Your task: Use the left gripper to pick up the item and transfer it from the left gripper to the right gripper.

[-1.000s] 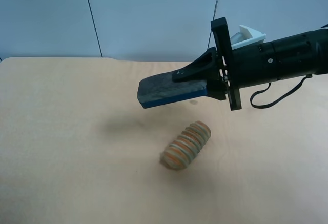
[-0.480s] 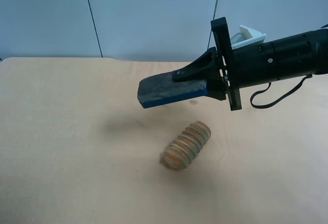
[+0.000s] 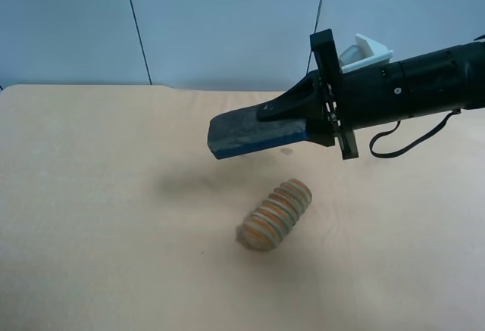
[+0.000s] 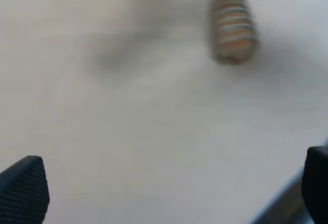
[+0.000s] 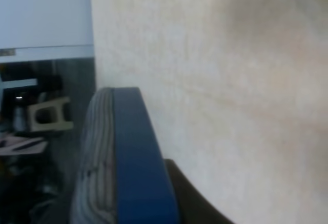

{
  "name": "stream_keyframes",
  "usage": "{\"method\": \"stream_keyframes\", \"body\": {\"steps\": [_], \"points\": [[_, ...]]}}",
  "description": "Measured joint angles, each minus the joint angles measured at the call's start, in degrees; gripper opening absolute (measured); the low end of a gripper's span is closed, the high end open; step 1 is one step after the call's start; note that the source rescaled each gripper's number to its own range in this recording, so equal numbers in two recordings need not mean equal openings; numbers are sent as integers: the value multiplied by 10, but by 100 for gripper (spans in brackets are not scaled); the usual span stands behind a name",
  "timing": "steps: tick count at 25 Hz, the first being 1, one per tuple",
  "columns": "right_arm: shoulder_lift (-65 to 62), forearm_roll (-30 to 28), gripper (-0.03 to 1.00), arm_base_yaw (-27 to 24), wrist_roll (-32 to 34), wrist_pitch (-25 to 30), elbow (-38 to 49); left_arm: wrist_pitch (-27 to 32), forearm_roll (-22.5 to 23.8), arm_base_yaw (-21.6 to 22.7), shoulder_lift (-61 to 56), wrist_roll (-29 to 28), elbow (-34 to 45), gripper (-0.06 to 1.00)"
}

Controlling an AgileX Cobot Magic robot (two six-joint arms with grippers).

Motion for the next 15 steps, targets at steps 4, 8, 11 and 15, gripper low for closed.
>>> {"method": "stream_keyframes", "body": {"steps": [4, 8, 11, 15], "points": [[0, -102, 1, 0, 32, -16, -61, 0, 0, 119, 0, 0, 0, 100], [0, -272, 1, 0, 126, -19, -145, 0, 0, 219, 0, 0, 0, 100], [0, -410, 1, 0, 212, 1, -209, 0, 0, 275, 0, 0, 0, 100], [3, -536, 1, -26, 277, 37, -270, 0, 0, 325, 0, 0, 0, 100]]}}
